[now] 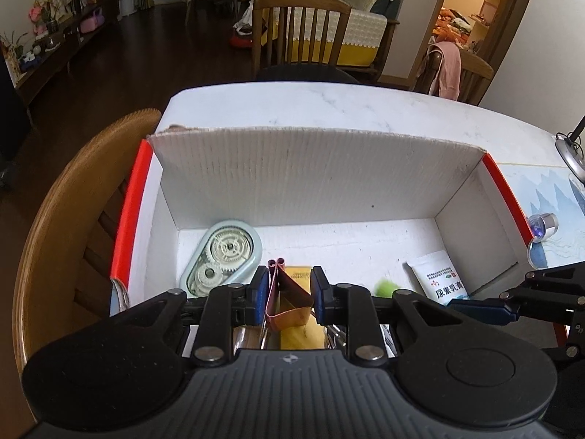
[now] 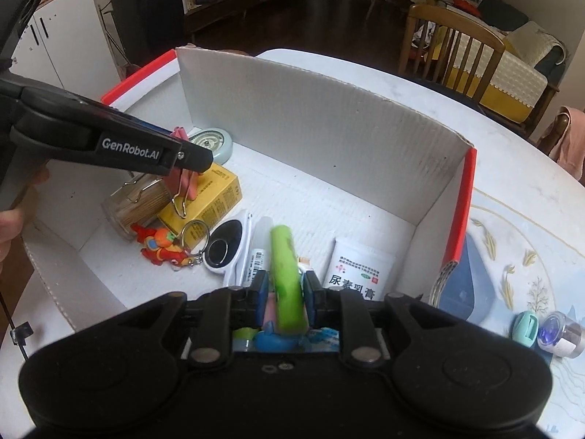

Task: Organize rigid objects
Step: 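Open both grippers to drop the marker and clip in the box, then move both grippers back toward the canister and teal sharpener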

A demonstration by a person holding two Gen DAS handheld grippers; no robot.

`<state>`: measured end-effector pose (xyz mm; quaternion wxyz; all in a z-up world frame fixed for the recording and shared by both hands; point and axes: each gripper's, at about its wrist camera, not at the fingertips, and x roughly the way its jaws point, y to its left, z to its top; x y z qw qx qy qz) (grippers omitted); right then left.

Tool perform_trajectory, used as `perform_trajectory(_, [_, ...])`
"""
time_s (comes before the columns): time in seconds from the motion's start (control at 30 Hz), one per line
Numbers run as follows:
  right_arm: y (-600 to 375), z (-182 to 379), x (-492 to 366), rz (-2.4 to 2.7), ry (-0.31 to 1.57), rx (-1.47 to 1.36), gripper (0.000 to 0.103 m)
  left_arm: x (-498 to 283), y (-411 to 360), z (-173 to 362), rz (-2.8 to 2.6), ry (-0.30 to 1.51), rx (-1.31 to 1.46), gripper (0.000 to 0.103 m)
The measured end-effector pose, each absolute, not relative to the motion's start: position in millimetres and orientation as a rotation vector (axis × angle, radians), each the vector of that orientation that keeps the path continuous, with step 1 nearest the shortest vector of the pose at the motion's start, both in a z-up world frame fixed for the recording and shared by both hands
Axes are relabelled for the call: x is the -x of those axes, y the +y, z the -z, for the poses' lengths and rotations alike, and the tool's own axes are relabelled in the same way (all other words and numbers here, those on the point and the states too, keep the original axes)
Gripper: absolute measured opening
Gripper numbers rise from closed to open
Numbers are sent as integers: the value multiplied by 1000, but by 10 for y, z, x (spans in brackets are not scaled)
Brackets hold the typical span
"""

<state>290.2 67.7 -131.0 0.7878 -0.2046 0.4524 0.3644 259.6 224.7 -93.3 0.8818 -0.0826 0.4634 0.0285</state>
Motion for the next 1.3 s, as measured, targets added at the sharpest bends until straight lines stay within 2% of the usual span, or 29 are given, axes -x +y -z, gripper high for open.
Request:
perform_trajectory(0.23, [620, 1219, -2856, -805, 965, 408, 31, -2512, 2197, 925, -53, 977, 173, 27])
perform_trajectory(0.33, [583, 1151, -2830, -812, 952, 395, 36, -2461, 2157, 897, -50, 971, 172, 39])
perform_trajectory(0.37, [572, 1129, -2820, -814, 947, 391, 37, -2441, 2143, 882, -50, 965, 170, 56])
perform_trajectory(0.43, [543, 1090, -2797, -815, 939, 384, 39, -2387, 2112, 838, -54, 940, 163, 70])
perform_trajectory(0.67, [423, 918, -2702, -829, 904, 354, 46, -2233, 2002, 661, -44, 904, 148, 70])
perform_trajectory(0.9, [264, 704, -2551, -865, 858, 324, 64, -2059, 1886, 482, -44, 864, 130, 71])
perform_trajectory(0.97, [209, 639, -2504, -873, 840, 318, 67, -2008, 1838, 425, -45, 849, 123, 76])
perform_trajectory(1.3, [-197, 359, -2380, -898, 767, 264, 85, -1772, 1514, 166, -47, 772, 96, 78])
